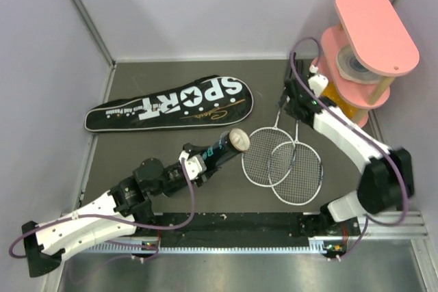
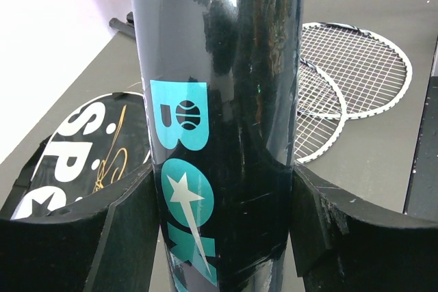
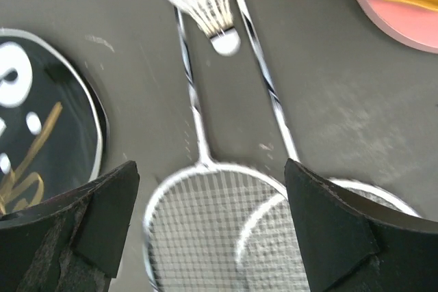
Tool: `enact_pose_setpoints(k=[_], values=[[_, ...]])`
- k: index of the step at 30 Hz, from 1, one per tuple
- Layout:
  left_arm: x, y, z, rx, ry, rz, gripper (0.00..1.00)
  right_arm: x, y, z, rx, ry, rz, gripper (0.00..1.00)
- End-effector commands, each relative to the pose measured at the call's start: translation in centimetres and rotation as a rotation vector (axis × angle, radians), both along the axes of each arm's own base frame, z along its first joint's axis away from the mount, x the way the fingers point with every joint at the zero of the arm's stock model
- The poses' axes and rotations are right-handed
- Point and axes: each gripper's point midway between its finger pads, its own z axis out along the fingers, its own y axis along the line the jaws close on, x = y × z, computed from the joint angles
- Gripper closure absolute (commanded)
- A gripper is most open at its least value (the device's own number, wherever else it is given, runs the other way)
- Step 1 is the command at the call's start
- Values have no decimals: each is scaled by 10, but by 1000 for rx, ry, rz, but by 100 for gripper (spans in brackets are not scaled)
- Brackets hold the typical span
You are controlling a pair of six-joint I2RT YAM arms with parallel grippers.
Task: Pack up the badminton gear
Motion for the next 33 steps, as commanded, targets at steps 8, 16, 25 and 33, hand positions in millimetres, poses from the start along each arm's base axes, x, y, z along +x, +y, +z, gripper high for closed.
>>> enact_pose_setpoints(k=[8, 16, 25, 33], values=[[-6, -4, 46, -127, -66, -34, 80, 130, -19, 0, -26, 76, -434, 14], [-4, -4, 44, -123, -71, -26, 80, 164, -46, -57, -69, 170, -526, 19], [-1, -9, 38, -98, -65, -26, 80, 159, -48, -91, -62, 237, -547, 29], [-1, -11, 35, -95, -55, -31, 80, 159, -47, -81, -38, 213, -557, 61]])
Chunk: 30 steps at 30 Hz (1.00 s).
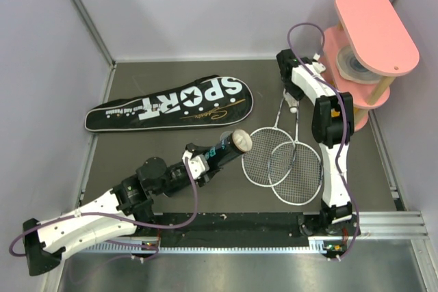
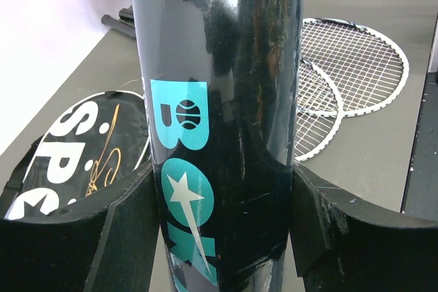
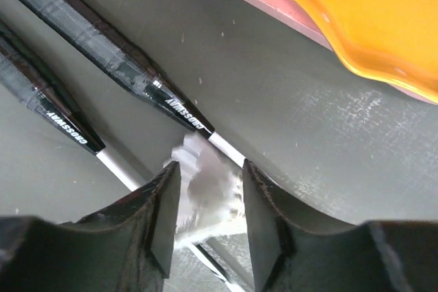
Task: Pack up the badminton gear
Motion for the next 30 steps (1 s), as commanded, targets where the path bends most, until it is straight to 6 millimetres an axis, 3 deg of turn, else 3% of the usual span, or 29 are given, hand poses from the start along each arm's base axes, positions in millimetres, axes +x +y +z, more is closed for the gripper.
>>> enact_pose_setpoints(k=[1, 3, 5, 6, 9, 12, 13, 15, 16, 17, 18, 19, 20, 21, 22, 23, 25, 30], values=[[-2, -5, 41, -113, -66, -23, 80, 3, 4, 20, 18, -51, -11, 68], [-3, -4, 41, -117, -65, -21, 80, 3, 7, 28, 39, -62, -8, 83], [-3, -4, 42, -124, -66, -20, 80, 0, 13, 33, 65, -60, 19, 90], [-5, -3, 44, -130, -66, -23, 80, -1, 15, 49, 76, -82, 35, 99], [-8, -2, 49, -146, -69, -32, 80, -14, 21, 71, 58, -79, 114, 100], [-9, 1, 52, -150, -75, -26, 80, -40, 28, 99, 79, -82, 236, 100], [-8, 2, 52, -149, -78, -20, 80, -62, 32, 112, 124, -97, 283, 100], [-8, 4, 53, -153, -82, -12, 80, -68, 43, 133, 157, -195, 408, 100], [-7, 5, 53, -153, -85, -8, 80, -87, 57, 116, 232, -175, 494, 100], [-6, 5, 53, -152, -85, -5, 80, -94, 62, 158, 261, -329, 535, 100], [-6, 5, 53, -151, -84, -3, 80, -104, 65, 161, 283, -358, 559, 100], [-6, 5, 53, -148, -86, -3, 80, -122, 74, 147, 337, -336, 607, 100], [-5, 5, 51, -144, -83, 0, 80, -132, 80, 180, 364, -456, 658, 100], [-5, 4, 50, -140, -81, 2, 80, -150, 95, 167, 427, -437, 725, 100], [-4, 4, 49, -138, -82, 2, 80, -162, 105, 174, 468, -467, 772, 100], [-3, 4, 48, -131, -81, 5, 80, -178, 111, 194, 496, -539, 816, 100], [-2, 3, 46, -124, -81, 9, 80, -204, 134, 205, 558, -595, 918, 100], [0, 0, 40, -103, -69, 14, 80, -265, 148, 270, 628, -835, 1078, 100]])
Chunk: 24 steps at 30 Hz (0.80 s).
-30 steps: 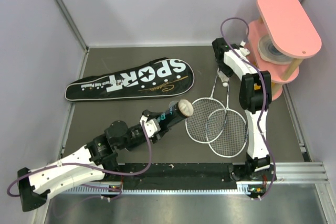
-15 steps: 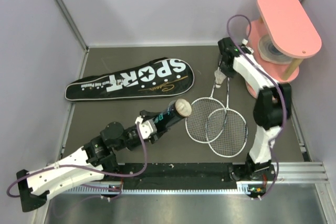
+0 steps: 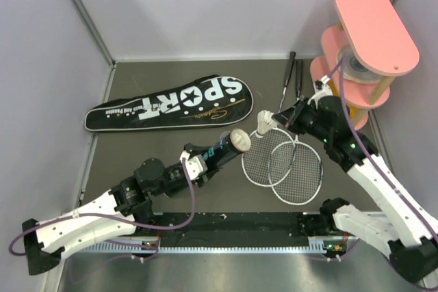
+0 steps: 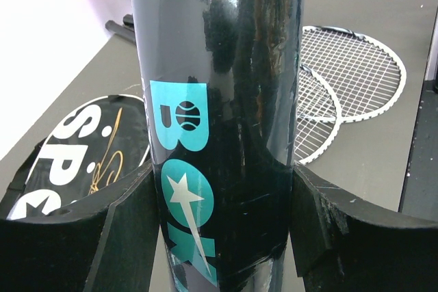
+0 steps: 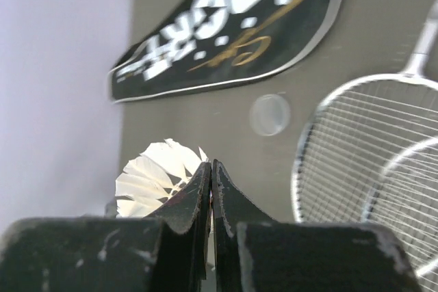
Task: Pack up the badminton gear
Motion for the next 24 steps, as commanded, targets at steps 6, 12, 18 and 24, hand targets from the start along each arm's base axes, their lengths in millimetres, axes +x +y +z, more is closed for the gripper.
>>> enact_pose_setpoints(k=[6, 12, 18, 24], values=[[6, -5, 27, -51, -56, 14, 81, -77, 15, 116, 225, -360, 217, 100], [6, -6, 25, -44, -49, 11, 81, -90, 30, 120, 252, -352, 302, 100], [5, -7, 26, -47, -45, 2, 82, -88, 48, 125, 266, -377, 313, 100], [4, -8, 27, -51, -44, -3, 82, -79, 68, 113, 309, -350, 315, 100]])
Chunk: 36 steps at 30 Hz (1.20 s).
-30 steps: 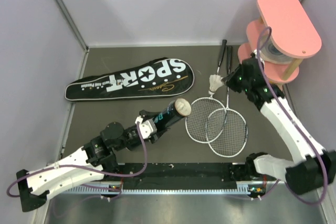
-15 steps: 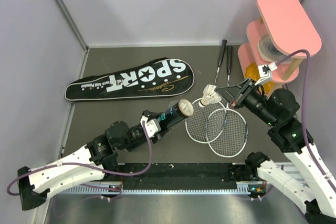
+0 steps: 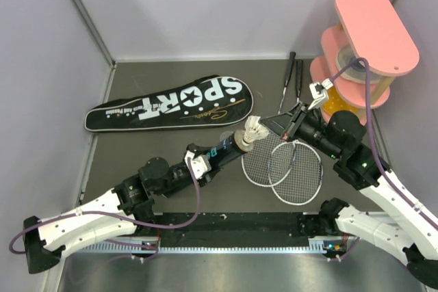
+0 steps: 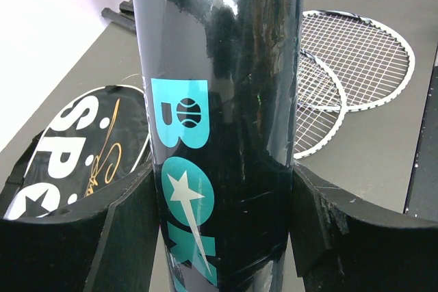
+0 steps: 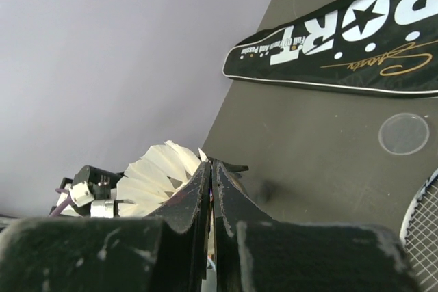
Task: Pack up the badminton gear
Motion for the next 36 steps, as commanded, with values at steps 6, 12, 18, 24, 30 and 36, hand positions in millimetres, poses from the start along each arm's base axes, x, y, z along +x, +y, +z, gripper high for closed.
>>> enact_pose_setpoints(k=[6, 12, 18, 24, 30, 36], values=[[0, 0, 43, -111, -66, -1, 82, 8, 23, -1, 54, -20, 7, 100], [0, 0, 44, -110, -73, 2, 82, 3, 26, -28, -57, 0, 54, 75], [-1, -2, 43, -111, -68, -8, 82, -7, 29, -44, -142, 2, 130, 55], [-3, -5, 43, -111, -62, -27, 82, -13, 52, -62, -189, 54, 235, 53], [-4, -5, 43, -112, -57, -27, 82, -3, 76, -74, -251, 76, 245, 51], [-4, -4, 43, -114, -60, -25, 82, -4, 78, -68, -273, 43, 246, 50]])
